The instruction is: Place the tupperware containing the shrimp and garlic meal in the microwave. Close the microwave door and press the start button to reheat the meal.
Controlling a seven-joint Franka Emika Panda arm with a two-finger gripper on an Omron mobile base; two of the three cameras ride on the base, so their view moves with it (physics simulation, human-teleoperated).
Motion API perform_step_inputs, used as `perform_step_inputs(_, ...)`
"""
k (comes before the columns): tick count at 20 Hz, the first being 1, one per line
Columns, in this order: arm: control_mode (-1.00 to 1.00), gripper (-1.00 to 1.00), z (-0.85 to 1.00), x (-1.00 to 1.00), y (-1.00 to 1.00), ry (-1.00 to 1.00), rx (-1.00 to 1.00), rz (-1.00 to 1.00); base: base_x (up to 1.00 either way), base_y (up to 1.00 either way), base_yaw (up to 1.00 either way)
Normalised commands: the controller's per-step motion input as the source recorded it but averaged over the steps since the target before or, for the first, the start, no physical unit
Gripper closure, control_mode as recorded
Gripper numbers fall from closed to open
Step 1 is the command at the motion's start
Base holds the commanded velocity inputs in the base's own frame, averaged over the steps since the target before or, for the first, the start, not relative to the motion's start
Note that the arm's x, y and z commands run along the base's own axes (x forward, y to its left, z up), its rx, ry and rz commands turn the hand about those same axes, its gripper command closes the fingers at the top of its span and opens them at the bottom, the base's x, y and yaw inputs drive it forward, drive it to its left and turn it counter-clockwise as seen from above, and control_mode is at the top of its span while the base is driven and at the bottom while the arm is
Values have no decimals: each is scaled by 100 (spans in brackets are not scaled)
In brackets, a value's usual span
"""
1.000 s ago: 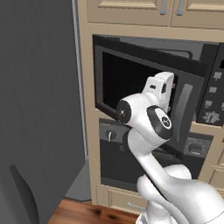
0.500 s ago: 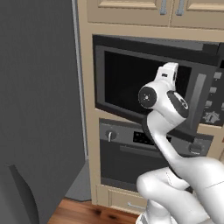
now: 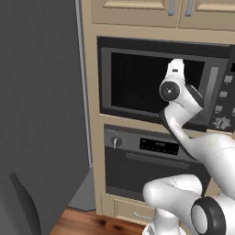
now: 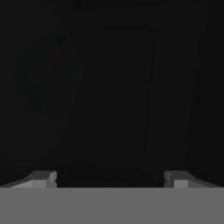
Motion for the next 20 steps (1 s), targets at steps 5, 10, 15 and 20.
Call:
perform_step_inputs(5,-100,-100,29,95,-4,25,0,0,0,0,0)
perform_step_inputs(10,-100,-100,3,74,-20,15,0,0,0,0,0)
perform_step_inputs(15,-100,-100,-15,-33,-16,0,0,1,0,0,0)
perform_step_inputs(20,-100,-100,0,-99,0,-1,0,6,0,0,0)
